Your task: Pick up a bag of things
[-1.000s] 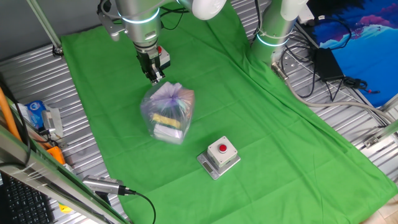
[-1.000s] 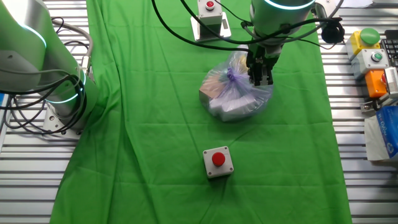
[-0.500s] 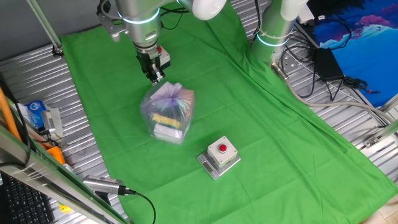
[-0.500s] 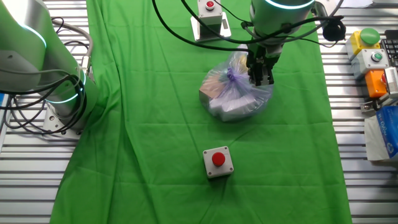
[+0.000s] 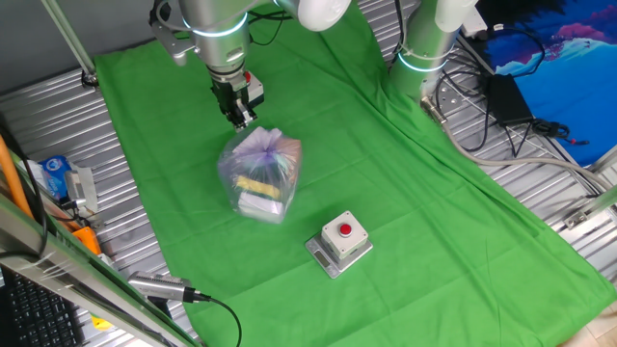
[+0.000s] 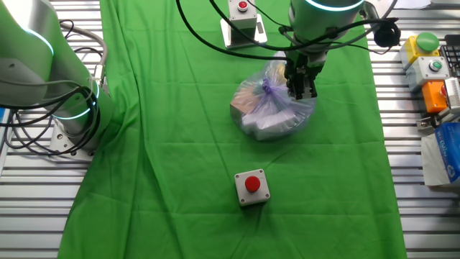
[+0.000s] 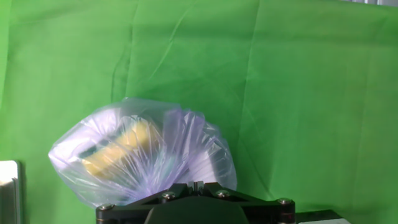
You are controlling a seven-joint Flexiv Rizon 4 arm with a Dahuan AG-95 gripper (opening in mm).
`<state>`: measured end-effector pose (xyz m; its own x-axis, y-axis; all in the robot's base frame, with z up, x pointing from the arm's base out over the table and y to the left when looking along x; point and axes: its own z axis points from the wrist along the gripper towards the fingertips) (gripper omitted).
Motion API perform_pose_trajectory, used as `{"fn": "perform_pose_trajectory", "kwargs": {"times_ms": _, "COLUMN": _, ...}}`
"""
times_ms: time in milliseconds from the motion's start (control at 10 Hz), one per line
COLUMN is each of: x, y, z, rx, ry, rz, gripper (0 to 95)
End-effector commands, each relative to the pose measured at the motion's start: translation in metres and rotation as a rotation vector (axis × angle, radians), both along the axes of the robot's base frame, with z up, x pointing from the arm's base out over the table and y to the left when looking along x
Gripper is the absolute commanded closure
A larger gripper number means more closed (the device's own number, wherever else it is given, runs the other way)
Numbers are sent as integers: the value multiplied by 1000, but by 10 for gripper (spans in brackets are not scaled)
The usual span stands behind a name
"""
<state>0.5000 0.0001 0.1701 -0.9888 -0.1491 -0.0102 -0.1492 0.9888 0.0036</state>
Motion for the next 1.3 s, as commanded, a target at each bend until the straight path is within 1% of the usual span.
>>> {"fn": "perform_pose_trajectory", "kwargs": {"times_ms": 100, "x": 0, "y": 0, "z": 0, "rx": -1, "ry": 0, "rz": -8, "gripper": 950}}
{"fn": "perform_pose_trajectory", "kwargs": {"times_ms": 500, "x": 0, "y": 0, "z": 0, "rx": 0, "ry": 1, "rz": 4, "gripper": 950}}
{"fn": "perform_pose_trajectory", "kwargs": {"times_ms": 700, "x": 0, "y": 0, "z": 0, "rx": 0, "ry": 1, "rz": -5, "gripper": 950}}
{"fn": "perform_pose_trajectory", "kwargs": {"times_ms": 1300, "x": 0, "y": 0, "z": 0, "rx": 0, "ry": 4, "rz": 29, "gripper": 950}}
